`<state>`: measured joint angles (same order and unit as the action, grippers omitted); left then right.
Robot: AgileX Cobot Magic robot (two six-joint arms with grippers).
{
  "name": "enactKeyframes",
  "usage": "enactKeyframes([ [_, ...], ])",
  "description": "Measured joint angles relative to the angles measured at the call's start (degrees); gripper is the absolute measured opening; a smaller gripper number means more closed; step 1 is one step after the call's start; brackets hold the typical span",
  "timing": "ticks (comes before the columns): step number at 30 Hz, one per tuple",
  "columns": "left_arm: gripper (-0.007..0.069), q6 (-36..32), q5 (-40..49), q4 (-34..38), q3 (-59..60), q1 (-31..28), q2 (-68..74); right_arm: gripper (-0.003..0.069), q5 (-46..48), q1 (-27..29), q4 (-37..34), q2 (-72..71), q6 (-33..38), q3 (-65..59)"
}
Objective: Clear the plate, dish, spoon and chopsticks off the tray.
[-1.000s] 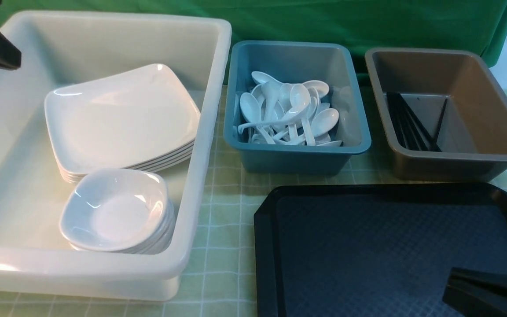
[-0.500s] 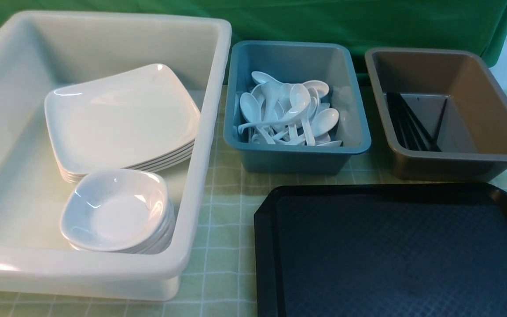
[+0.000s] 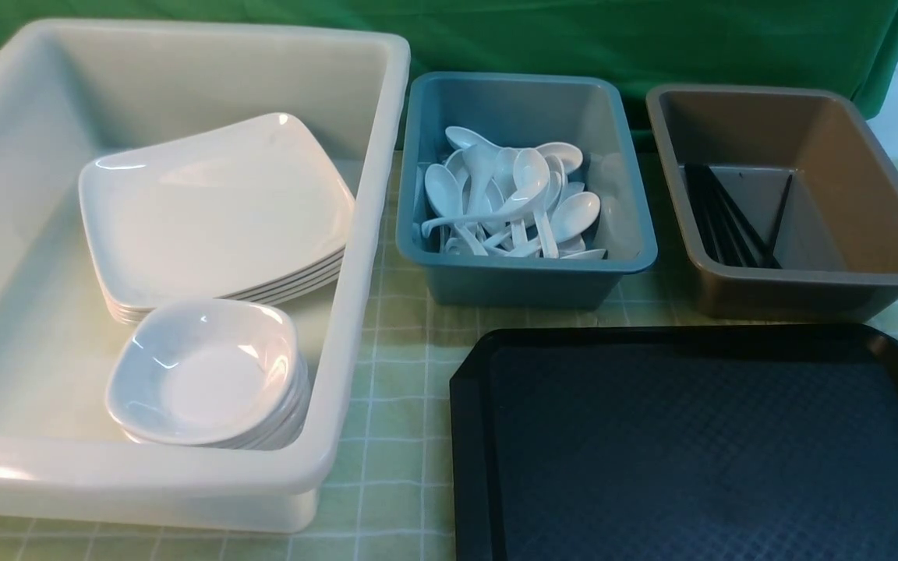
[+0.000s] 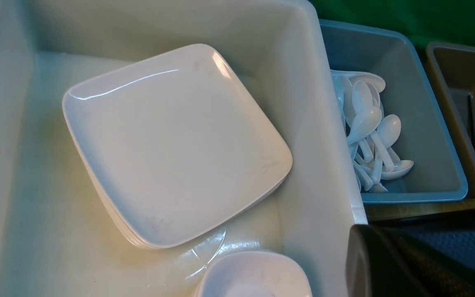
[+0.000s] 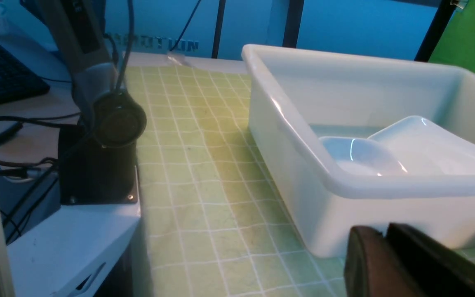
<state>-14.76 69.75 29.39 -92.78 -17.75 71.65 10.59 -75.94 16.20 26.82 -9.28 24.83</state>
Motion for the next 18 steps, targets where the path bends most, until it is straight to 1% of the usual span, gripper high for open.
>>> enactKeyframes([
  [6,-0.0012,0.9,0.0,0.0,0.0,0.0,-0.1,0.0070,0.0,0.0,0.0,0.0,0.0,0.0],
  [11,-0.0012,1.2,0.0,0.0,0.0,0.0,-0.2,0.0089,-0.1,0.1,-2.0,-1.9,0.0,-0.1],
  [13,-0.0012,1.2,0.0,0.0,0.0,0.0,-0.2,0.0093,-0.6,1.0,-2.9,-3.1,0.0,-0.5],
  [15,-0.0012,1.2,0.0,0.0,0.0,0.0,-0.3,0.0099,-1.3,3.4,-3.8,-4.5,0.0,-1.4],
  [16,-0.0012,1.3,0.0,-0.1,0.0,0.0,-0.3,0.0106,-1.8,7.8,-5.4,-6.0,0.0,-2.8],
  [18,-0.0012,1.3,0.0,-0.2,0.0,0.0,-0.3,0.0111,-2.1,12.8,-6.9,-7.4,0.0,-4.9],
])
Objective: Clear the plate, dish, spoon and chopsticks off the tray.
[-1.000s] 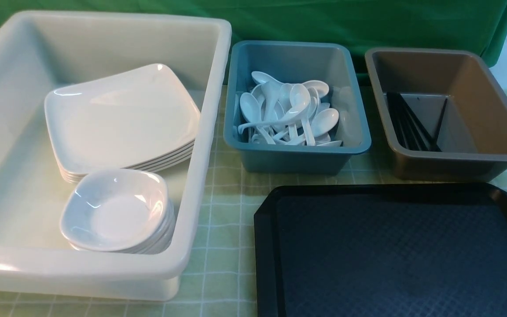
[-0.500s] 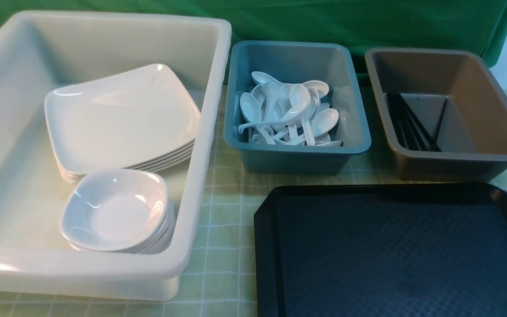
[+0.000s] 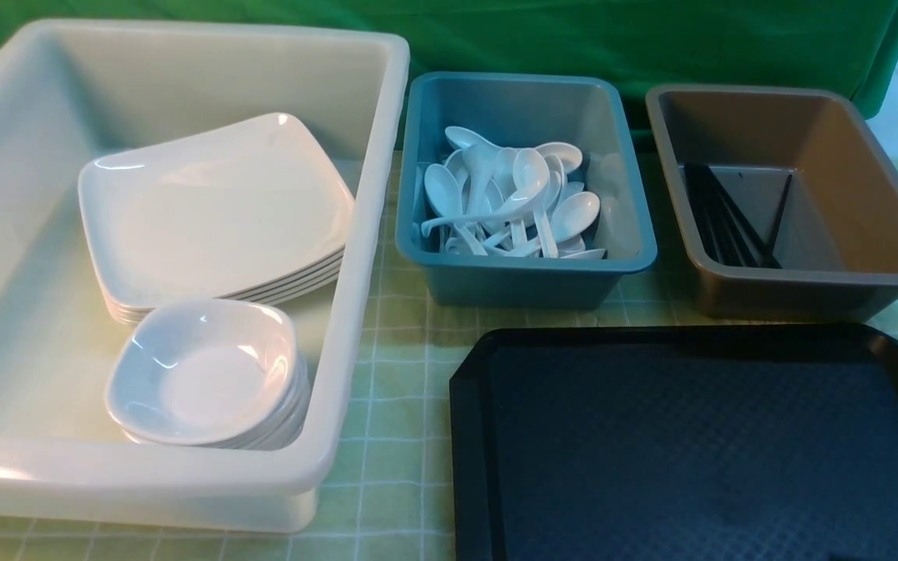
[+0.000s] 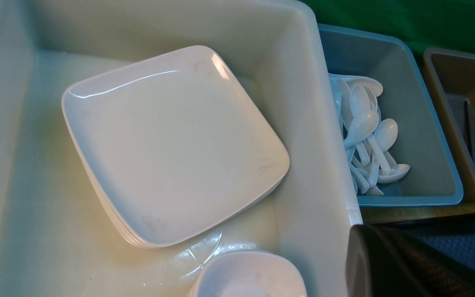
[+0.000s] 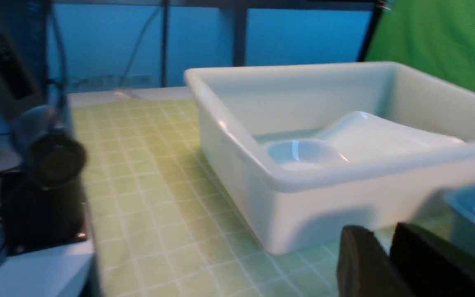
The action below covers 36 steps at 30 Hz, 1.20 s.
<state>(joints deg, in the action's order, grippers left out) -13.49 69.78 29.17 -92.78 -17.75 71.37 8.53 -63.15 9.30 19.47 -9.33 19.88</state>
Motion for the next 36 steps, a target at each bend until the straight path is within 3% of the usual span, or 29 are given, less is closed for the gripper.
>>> enactKeyframes([
  [3,-0.0012,0.0,0.0,0.0,0.0,0.0,0.0,0.0116,0.0,11.6,-1.0,-3.4,0.0,-5.0],
  [5,-0.0012,0.0,0.0,0.0,0.0,0.0,0.0,0.0120,0.0,16.4,-1.2,-4.9,0.0,-6.7],
  [6,-0.0012,0.0,0.0,-0.1,0.0,0.0,0.0,0.0124,0.4,22.9,-1.2,-6.9,0.0,-9.5],
  [11,-0.0012,0.0,0.0,-0.5,0.0,0.0,0.0,0.0136,1.6,40.9,-1.1,-11.9,0.0,-17.3],
  [17,-0.0012,0.0,0.0,-1.6,0.0,0.0,0.0,0.0151,4.5,54.6,-0.9,-17.1,-0.1,-20.2],
  [25,-0.0012,0.0,0.0,-1.8,0.0,0.0,0.0,0.0171,4.6,62.3,-0.8,-19.3,-0.1,-20.2],
  [36,-0.0012,0.0,0.0,-1.9,0.3,0.0,-0.5,0.0192,4.6,63.3,-0.7,-19.3,-0.2,-20.2],
])
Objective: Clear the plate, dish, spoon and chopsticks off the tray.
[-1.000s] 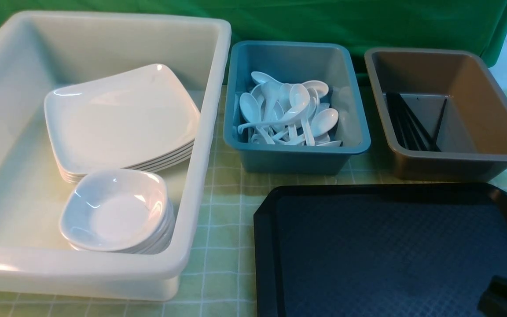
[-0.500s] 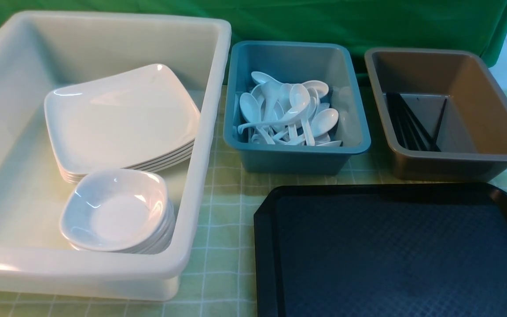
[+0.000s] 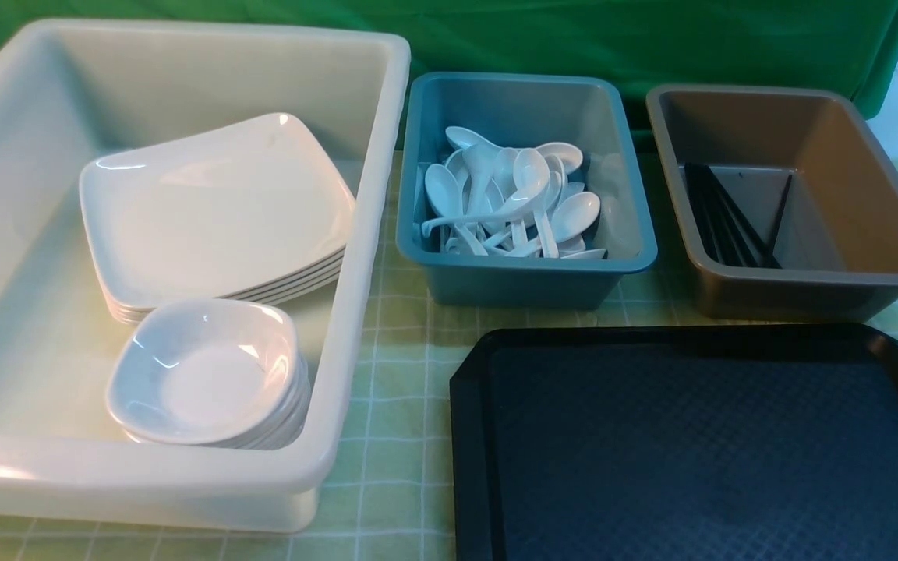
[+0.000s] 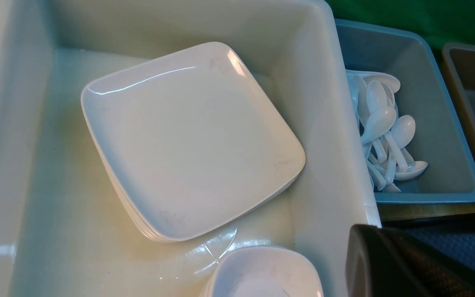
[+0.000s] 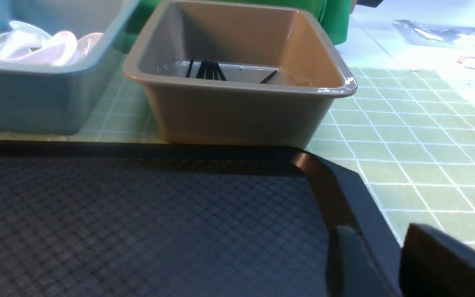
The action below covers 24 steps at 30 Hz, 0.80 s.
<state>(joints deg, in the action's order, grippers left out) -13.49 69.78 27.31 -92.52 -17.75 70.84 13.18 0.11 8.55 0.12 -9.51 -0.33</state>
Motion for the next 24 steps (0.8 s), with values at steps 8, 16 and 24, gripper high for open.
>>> enactKeyframes([
  [8,-0.0012,-0.3,0.0,-1.7,8.4,0.0,-6.3,0.0204,0.0,0.0,0.0,0.0,1.8,0.0],
  [16,-0.0012,-0.5,0.1,-5.2,16.9,0.0,-15.1,0.0216,0.0,0.0,0.0,0.0,10.2,0.0],
  [24,-0.0012,-0.8,0.2,-6.0,18.2,0.0,-19.1,0.0230,0.0,0.0,0.0,0.0,10.6,0.0],
])
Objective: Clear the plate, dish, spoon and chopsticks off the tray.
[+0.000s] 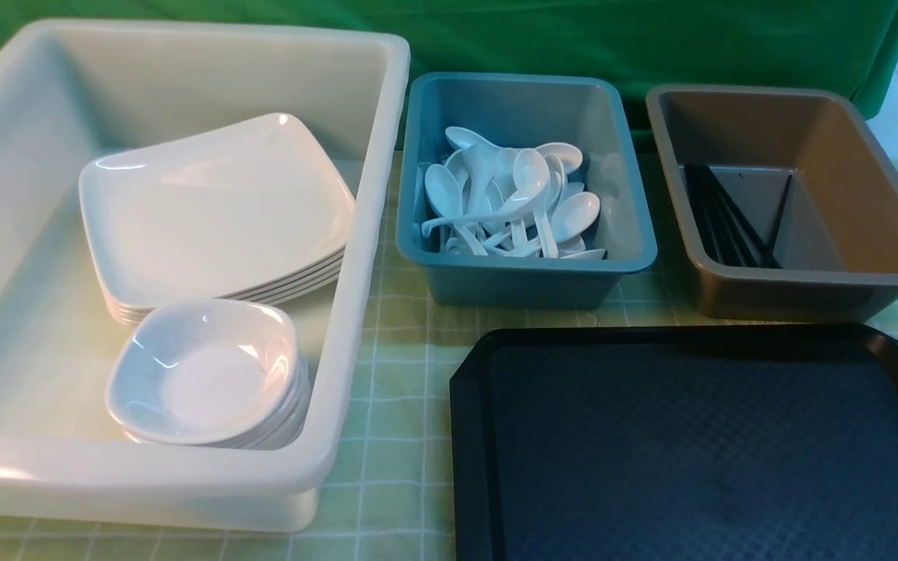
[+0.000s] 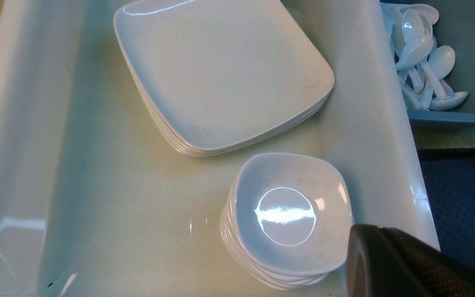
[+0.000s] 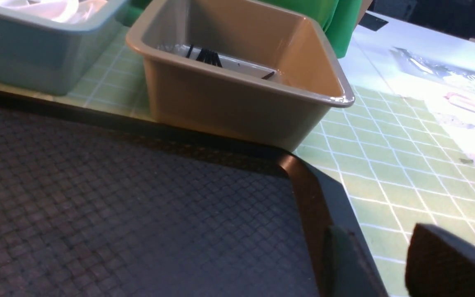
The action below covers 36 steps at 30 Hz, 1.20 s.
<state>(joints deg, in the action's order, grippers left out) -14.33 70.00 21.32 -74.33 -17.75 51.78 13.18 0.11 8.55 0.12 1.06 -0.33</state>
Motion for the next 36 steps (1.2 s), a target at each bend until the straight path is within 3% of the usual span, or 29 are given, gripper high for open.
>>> enactKeyframes([
  [19,-0.0012,0.0,-0.2,2.0,1.0,0.0,-8.3,0.0239,0.0,0.1,-5.2,0.0,0.1,0.0],
  [25,-0.0012,-5.9,-1.1,9.5,12.4,0.0,-20.0,0.0239,0.0,0.1,-5.4,0.0,0.1,0.0],
  [32,-0.0012,-11.1,-23.9,25.5,27.7,0.0,-32.6,0.0240,0.0,0.1,-5.4,0.0,0.1,0.0],
  [36,-0.0012,-11.4,-29.8,28.0,31.3,0.0,-35.2,0.0241,0.0,0.1,-5.4,0.0,0.1,0.0],
])
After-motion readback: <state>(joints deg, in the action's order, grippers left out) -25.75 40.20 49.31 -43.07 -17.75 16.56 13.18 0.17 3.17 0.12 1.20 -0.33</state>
